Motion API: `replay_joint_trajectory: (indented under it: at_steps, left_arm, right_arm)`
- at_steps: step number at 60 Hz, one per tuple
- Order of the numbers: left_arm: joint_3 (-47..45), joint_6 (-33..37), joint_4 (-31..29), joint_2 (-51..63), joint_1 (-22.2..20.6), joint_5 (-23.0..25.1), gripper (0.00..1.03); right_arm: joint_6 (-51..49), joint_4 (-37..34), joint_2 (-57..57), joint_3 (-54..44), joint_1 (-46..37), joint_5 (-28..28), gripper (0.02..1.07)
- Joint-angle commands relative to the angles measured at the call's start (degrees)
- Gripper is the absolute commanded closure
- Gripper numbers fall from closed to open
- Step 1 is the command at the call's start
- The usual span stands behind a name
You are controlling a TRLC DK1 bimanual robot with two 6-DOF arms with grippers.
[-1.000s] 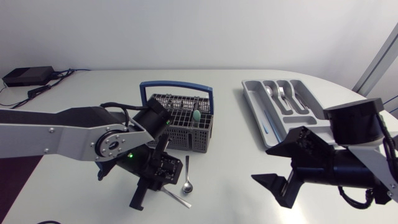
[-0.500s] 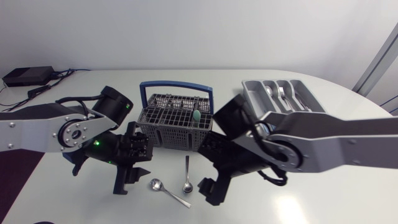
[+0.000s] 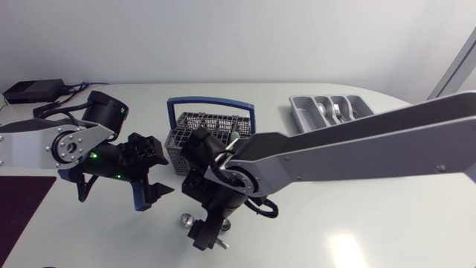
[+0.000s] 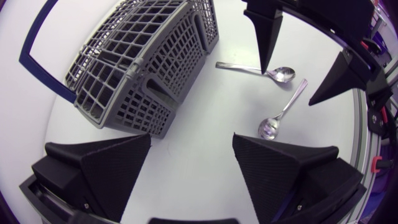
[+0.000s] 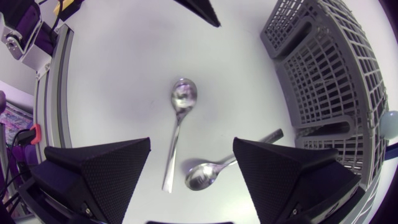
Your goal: Unload the cutlery basket into the drawer organizer.
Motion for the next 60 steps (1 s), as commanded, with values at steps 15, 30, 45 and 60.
replay_joint_trajectory:
  at_steps: [15,30,45,60]
  left_arm:
    - [-1.7,-3.3,0.3,0.3,2.4,3.9,0.05]
    - [-2.4,-3.8,0.7,0.5,2.4,5.4,0.05]
    - [-2.3,-3.8,1.4,0.5,3.1,5.4,0.05]
    - [-2.4,-3.8,1.8,0.8,3.3,5.4,0.05]
  right_arm:
    - [3.7,-2.7,8.9,5.1,1.9,3.8,0.21]
    - [4.4,-3.1,10.3,5.2,2.3,5.5,0.41]
    - [4.6,-4.5,10.9,5.7,2.3,5.2,0.69]
    - [3.3,-3.2,10.8,3.9,3.3,3.4,0.89]
